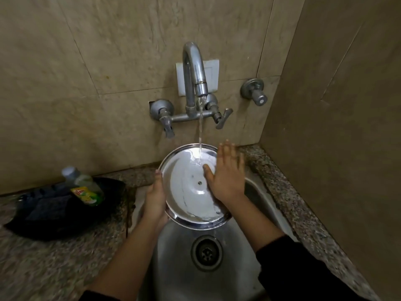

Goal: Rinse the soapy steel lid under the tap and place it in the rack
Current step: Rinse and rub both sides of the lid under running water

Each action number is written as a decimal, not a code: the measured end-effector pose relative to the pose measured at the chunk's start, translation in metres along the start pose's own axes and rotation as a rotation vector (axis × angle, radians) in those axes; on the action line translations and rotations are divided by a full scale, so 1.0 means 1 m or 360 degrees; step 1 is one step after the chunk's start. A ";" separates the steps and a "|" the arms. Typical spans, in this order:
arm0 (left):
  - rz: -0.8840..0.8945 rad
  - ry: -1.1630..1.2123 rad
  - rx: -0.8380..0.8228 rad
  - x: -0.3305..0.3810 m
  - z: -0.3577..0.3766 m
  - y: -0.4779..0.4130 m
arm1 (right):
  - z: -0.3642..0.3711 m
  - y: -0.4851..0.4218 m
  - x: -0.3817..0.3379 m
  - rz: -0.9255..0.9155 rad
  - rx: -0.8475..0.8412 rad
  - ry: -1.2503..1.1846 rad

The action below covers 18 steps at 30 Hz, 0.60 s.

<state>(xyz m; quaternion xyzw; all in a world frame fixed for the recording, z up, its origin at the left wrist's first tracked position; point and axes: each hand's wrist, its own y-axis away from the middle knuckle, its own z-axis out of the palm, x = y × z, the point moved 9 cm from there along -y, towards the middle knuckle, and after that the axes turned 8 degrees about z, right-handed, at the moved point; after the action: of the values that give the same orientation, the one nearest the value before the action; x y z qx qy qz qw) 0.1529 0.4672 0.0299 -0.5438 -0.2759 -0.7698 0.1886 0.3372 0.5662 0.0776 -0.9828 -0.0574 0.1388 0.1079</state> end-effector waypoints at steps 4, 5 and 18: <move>0.0017 0.0051 -0.0057 0.006 0.019 0.002 | 0.011 0.030 -0.082 -0.0649 -0.0222 -0.0220; 0.0036 0.0042 -0.0042 0.010 0.019 0.000 | 0.017 0.048 -0.091 -0.0843 -0.0272 -0.0217; -0.0001 -0.0007 -0.0145 0.000 0.032 -0.002 | 0.008 0.010 -0.069 -0.0592 -0.0172 -0.0252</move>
<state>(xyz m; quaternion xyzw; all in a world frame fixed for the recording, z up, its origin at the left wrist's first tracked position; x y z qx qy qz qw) 0.1756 0.4891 0.0375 -0.5535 -0.2413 -0.7804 0.1628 0.2695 0.5484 0.0863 -0.9456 -0.2535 0.1901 0.0739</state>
